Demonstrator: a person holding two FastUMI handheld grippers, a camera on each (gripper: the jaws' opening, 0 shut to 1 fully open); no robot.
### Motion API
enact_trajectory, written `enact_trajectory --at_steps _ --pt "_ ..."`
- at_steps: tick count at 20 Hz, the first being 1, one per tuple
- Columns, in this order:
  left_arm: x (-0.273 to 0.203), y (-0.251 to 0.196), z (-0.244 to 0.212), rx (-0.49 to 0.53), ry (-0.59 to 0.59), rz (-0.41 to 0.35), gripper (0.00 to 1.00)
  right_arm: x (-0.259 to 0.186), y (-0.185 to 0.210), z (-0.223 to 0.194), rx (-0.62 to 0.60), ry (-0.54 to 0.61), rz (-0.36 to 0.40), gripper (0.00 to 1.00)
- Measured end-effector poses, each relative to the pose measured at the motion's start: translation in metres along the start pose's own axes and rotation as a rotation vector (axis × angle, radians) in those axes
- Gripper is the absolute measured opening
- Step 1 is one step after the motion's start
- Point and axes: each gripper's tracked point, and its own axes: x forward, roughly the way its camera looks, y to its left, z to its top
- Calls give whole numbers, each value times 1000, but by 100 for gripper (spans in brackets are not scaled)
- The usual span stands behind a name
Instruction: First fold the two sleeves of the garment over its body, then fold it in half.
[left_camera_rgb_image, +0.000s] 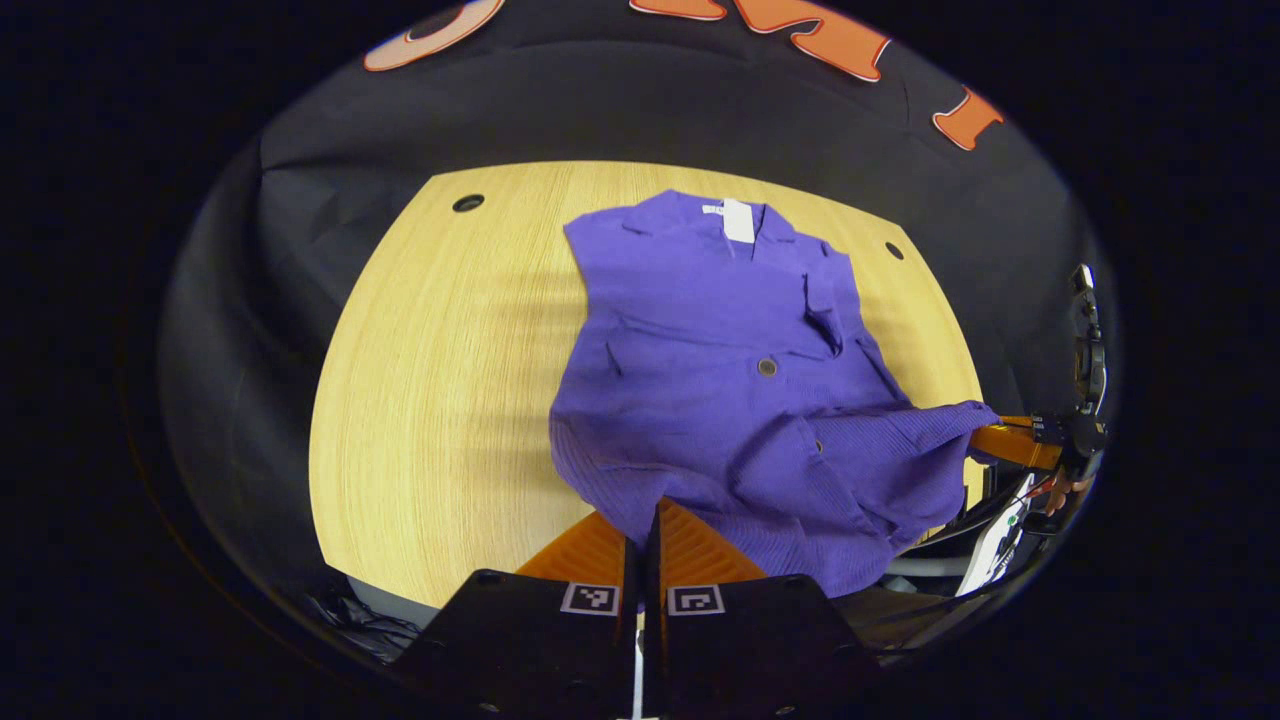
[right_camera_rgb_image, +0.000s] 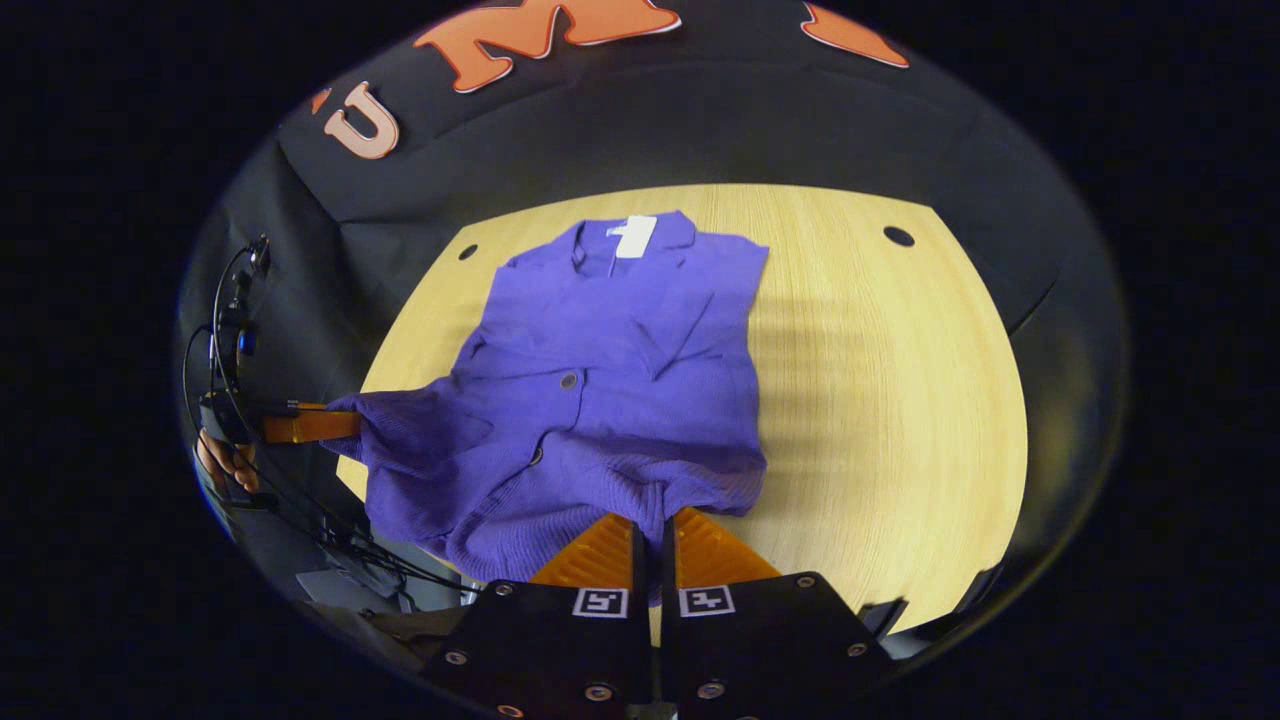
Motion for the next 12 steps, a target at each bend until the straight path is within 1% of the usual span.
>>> enact_trajectory --at_steps 3,5,8,12 --pt "-9 -3 29 21 -28 23 4 -7 -2 24 -38 -23 8 4" --pt "-14 -5 52 21 -47 25 4 -7 -6 38 -62 -32 -5 4" --pt "-15 -8 88 37 -69 6 4 -5 -7 64 -65 -51 -18 4" --pt "-7 -5 130 61 -60 -15 3 3 -17 90 -44 -52 -60 4"
